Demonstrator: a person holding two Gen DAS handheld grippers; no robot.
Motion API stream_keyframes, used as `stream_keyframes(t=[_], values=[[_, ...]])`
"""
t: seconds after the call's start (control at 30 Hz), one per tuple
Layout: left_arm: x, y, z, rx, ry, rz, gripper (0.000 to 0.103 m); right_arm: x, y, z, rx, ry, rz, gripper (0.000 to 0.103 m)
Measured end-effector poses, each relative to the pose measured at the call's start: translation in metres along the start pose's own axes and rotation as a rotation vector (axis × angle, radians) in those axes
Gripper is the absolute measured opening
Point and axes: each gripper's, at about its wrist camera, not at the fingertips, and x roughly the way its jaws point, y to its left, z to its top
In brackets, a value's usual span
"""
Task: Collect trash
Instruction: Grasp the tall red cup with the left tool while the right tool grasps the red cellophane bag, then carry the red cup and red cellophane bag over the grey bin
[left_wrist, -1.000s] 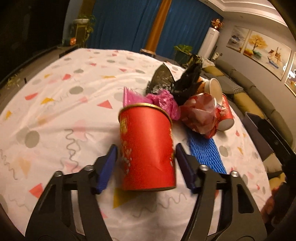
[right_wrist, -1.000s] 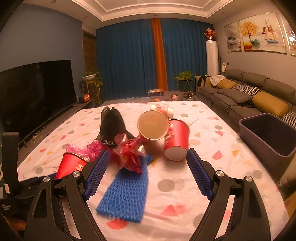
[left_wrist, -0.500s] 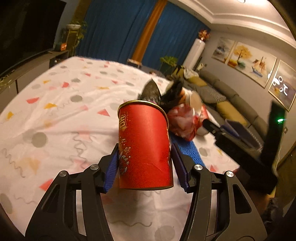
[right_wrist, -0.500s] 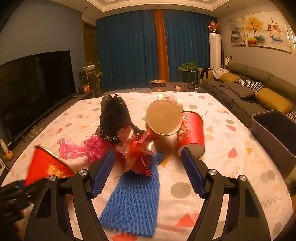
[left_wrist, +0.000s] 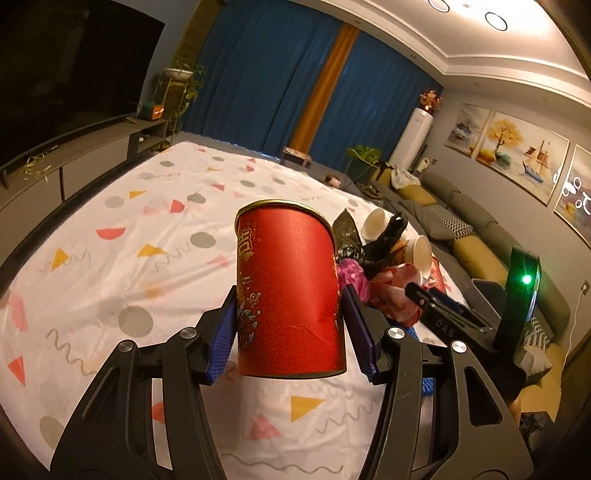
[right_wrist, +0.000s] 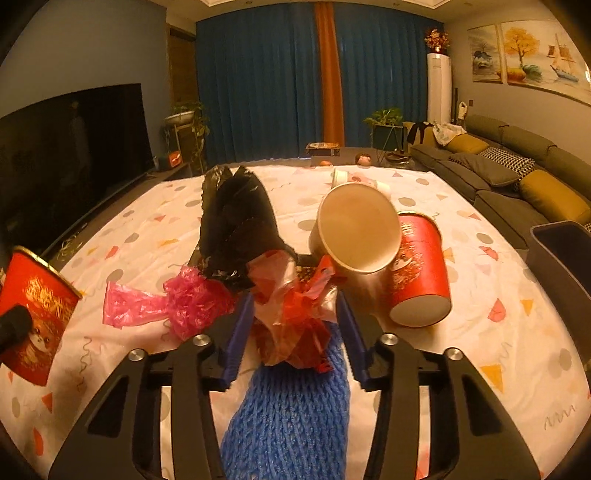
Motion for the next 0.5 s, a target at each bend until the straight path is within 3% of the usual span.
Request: stream_keyframes(t=[0.27,0.5], values=[[-0.001,-0.005,-0.002,0.010,0.002,-0.007,0.054,-0.006,0.003,-0.004,-0.050,-0.007,0.015,0.020],[-0.009,-0.015,-0.002,0.028,-0.011,-0.006,0.054,-0.048,-0.010,-0.008,-0.029,-0.086,0.051,0.017]])
